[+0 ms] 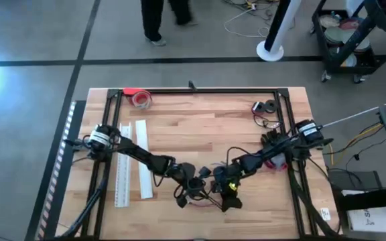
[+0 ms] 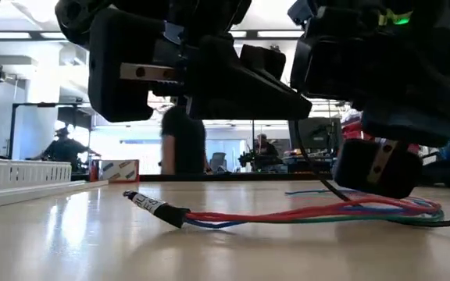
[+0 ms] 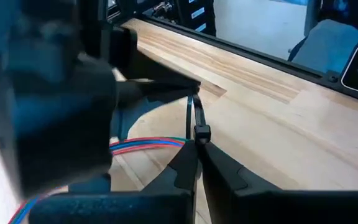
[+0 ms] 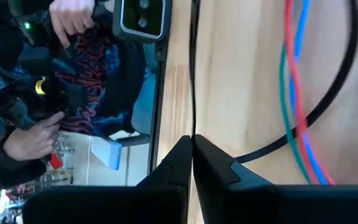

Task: Ziptie cables
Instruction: Wrap the black zip tie around the cables

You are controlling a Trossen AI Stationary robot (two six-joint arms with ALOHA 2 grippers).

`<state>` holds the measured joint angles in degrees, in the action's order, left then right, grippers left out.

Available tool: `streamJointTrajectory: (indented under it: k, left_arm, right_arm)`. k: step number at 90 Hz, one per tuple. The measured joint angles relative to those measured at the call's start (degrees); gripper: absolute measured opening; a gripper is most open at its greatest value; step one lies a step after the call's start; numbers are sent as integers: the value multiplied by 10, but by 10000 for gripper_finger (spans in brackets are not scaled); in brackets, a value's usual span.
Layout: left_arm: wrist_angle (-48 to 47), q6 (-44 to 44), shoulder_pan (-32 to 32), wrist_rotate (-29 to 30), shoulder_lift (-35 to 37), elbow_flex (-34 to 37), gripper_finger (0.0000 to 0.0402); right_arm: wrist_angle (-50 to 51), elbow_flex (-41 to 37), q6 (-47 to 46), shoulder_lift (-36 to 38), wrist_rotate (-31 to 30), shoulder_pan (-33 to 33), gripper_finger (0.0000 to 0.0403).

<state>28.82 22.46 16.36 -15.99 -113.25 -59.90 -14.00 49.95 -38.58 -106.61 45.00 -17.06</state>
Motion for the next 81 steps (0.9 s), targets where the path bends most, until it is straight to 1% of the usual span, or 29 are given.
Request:
streamJointTrajectory:
  k: [34, 81]
  left_arm:
    - [3, 7, 0, 0, 0, 0, 0]
    - [3, 7, 0, 1, 1, -1, 0]
  right_arm:
    - [2, 15, 0, 0, 6, 27, 0]
    - [19, 36, -10, 0, 18, 39, 0]
